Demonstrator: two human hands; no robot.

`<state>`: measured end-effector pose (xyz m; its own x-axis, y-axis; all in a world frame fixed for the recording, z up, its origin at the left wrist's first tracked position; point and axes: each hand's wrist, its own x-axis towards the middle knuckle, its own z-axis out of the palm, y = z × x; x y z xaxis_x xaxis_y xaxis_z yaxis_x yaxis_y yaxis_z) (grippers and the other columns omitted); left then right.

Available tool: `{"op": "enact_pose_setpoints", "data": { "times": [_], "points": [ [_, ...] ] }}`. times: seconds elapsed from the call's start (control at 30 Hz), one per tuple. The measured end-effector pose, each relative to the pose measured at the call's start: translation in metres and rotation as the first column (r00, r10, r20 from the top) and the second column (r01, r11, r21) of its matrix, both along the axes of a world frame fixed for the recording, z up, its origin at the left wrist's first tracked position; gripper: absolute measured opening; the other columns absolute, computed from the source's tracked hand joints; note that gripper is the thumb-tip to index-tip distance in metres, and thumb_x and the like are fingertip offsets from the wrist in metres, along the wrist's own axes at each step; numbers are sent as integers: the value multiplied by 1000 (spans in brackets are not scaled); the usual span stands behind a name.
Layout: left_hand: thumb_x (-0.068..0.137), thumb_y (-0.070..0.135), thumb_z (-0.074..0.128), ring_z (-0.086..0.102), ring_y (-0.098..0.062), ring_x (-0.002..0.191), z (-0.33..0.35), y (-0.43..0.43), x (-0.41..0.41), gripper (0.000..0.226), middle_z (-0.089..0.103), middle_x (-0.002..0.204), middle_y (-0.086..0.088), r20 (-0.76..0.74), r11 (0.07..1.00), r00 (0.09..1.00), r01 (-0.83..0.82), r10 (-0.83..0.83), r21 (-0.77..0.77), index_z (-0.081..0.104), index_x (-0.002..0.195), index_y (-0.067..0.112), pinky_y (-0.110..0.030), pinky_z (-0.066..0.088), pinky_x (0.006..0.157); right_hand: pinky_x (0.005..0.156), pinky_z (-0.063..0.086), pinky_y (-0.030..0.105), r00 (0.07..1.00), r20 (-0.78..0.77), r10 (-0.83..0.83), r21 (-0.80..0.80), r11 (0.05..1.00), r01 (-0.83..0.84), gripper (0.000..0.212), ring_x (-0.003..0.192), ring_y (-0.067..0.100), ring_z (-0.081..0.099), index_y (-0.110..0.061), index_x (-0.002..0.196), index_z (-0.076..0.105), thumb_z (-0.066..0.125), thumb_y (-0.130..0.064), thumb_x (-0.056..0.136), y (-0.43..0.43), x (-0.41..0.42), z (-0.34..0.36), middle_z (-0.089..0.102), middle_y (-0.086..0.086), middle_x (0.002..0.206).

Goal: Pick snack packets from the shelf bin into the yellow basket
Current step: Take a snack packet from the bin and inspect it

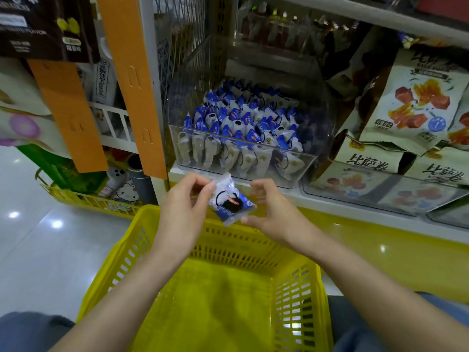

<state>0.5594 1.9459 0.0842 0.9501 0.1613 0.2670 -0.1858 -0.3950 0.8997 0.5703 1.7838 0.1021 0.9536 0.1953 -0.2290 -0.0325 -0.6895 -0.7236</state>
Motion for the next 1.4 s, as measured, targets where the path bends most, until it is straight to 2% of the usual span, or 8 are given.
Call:
{"op": "enact_pose_setpoints", "data": {
  "times": [0.07, 0.17, 0.43, 0.73, 1.03, 1.23, 1.33, 1.4],
  "points": [
    [89, 16, 58, 55, 3, 70, 1, 1, -3, 14, 60, 69, 12, 80, 986, 995, 42, -56, 163, 56, 75, 20, -8, 40, 61, 95, 39, 20, 989, 143, 30, 50, 998, -38, 58, 113, 4, 49, -21, 129, 40, 71, -24, 79, 5, -3, 0, 52, -7, 119],
    [88, 14, 60, 56, 4, 72, 1, -3, -8, 16, 60, 67, 13, 96, 968, 984, 125, -149, 218, 56, 74, 22, -7, 39, 61, 79, 51, 27, 971, 237, 16, 208, 976, -67, 14, 83, 4, 62, -30, 94, 58, 66, -23, 84, 11, -6, 2, 66, -8, 85],
    [86, 17, 62, 60, 3, 63, -1, -5, -1, 20, 66, 65, 19, -95, 982, 983, 149, -160, -118, 62, 70, 29, -17, 48, 61, 72, 54, 40, 989, 122, -79, 373, 927, 28, 15, 72, 14, 63, -25, 76, 62, 63, -14, 86, 9, -3, 4, 69, 6, 78],
    [88, 14, 59, 59, -8, 65, 3, -4, -1, 17, 66, 67, 2, -190, 935, 947, 198, -261, -294, 65, 72, 16, -30, 48, 65, 65, 46, 27, 760, 615, 209, -196, 975, -109, 8, 76, 5, 52, -22, 83, 62, 63, -30, 86, 5, -10, 12, 55, -15, 75],
    [95, 19, 47, 57, -15, 74, 7, -5, -1, 16, 59, 77, 1, -248, 969, 964, 34, -97, -245, 57, 82, 18, -25, 46, 71, 65, 45, 12, 784, 610, -114, 94, 993, 71, 4, 77, 1, 57, -21, 85, 60, 60, -23, 88, 3, -4, 17, 61, -13, 78],
    [84, 53, 38, 66, -15, 81, 13, -1, -1, 51, 72, 91, -6, -379, 752, 843, 47, -383, -657, 67, 100, 13, -27, 49, 72, 70, 50, 37, 637, 721, 275, -225, 961, -160, 6, 85, 22, 59, -9, 85, 67, 64, -14, 84, 9, -14, 13, 64, 3, 90],
    [90, 30, 52, 65, -14, 86, 13, 0, -2, 25, 73, 92, -3, -320, 772, 896, 38, -307, -634, 71, 94, 14, -33, 49, 77, 61, 51, 38, 554, 722, 414, -370, 908, -196, 8, 84, 24, 59, -9, 85, 68, 66, -16, 83, 10, -14, 12, 65, 4, 91],
    [93, 23, 52, 66, -14, 85, 13, 0, -2, 21, 73, 91, -3, -309, 814, 921, 14, -236, -581, 70, 94, 13, -37, 49, 82, 68, 51, 37, 630, 678, 378, -310, 925, -221, 10, 88, 19, 58, -11, 91, 66, 64, -20, 86, 11, -15, 10, 62, 1, 94]
  ]
}}
